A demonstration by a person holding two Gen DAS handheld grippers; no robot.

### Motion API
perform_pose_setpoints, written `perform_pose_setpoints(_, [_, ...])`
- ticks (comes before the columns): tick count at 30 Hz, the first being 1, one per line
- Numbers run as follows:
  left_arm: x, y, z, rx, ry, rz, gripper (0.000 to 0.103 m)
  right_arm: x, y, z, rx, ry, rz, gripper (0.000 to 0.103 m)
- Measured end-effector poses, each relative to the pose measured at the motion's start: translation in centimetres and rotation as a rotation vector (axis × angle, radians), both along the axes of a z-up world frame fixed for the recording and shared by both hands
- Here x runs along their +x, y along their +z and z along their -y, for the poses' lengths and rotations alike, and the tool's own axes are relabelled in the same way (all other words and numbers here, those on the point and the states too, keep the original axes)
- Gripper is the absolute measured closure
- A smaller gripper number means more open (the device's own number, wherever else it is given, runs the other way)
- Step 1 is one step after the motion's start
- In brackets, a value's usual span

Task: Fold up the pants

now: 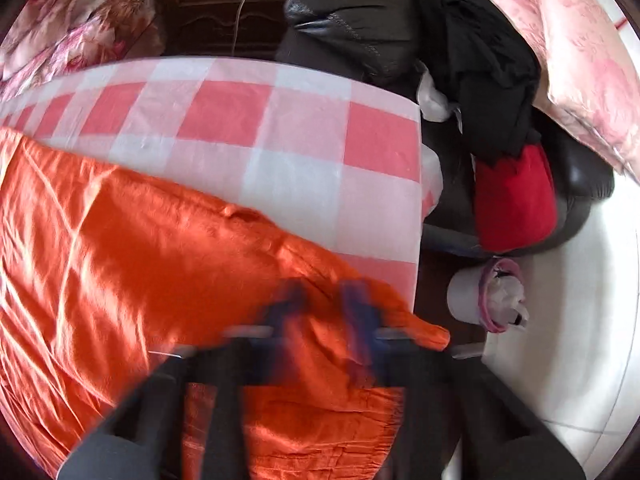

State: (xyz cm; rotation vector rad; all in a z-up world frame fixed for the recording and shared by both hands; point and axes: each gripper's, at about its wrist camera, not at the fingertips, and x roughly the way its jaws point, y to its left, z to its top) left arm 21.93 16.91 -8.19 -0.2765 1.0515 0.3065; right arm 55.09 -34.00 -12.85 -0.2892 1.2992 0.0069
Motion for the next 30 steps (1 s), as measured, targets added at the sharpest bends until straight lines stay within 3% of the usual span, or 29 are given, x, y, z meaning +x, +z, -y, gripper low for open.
perform_pose_setpoints(4, [3.9,0.8,-2.9,-0.223,0.024,0.078,0.006,-3.3,3.0,-1.8,-0.023,0.055,0.169,0.1])
perform_pose_setpoints(6, [6.1,0.4,-4.1,-0.335,0.023,0.104,0.022,-6.8,5.5,-2.9,-0.008,0.117,0.292,0.1])
perform_pose_setpoints(10, [11.3,-1.1,-6.3,-0.55,0.032,0.159,0.033,-16.1,9.6,-4.8,0.104,0.309,0.49,0.1])
perform_pose_setpoints(15, [17.3,-3.7,-7.6,-0.755,0.063,0.155,0.033,-26.4,12.2,-6.8,0.151,0.451,0.543,0.101])
perform_pose_setpoints(20, [22.2,-6.9,-7.0,-0.841,0.091,0.085,0.044,-32.6,14.4,-6.8,0.276,0.48,0.548,0.101])
perform_pose_setpoints(22, [23.5,-8.3,-6.6,-0.831,0.118,0.039,0.05,-33.6,14.8,-7.0,0.297,0.468,0.56,0.101])
perform_pose_setpoints(26, [24.8,-8.7,-5.8,-0.817,0.138,0.023,0.062,-34.5,15.4,-6.8,0.309,0.447,0.583,0.101])
perform_pose_setpoints(27, [25.0,-8.8,-5.7,-0.81,0.147,0.018,0.079,-34.5,15.5,-6.6,0.304,0.435,0.592,0.101])
perform_pose_setpoints(29, [25.2,-8.6,-6.0,-0.784,0.176,0.008,0.101,-34.3,15.6,-6.2,0.296,0.424,0.599,0.101])
perform_pose_setpoints(30, [25.1,-8.4,-6.2,-0.781,0.184,0.01,0.101,-33.8,15.6,-6.0,0.287,0.414,0.605,0.101])
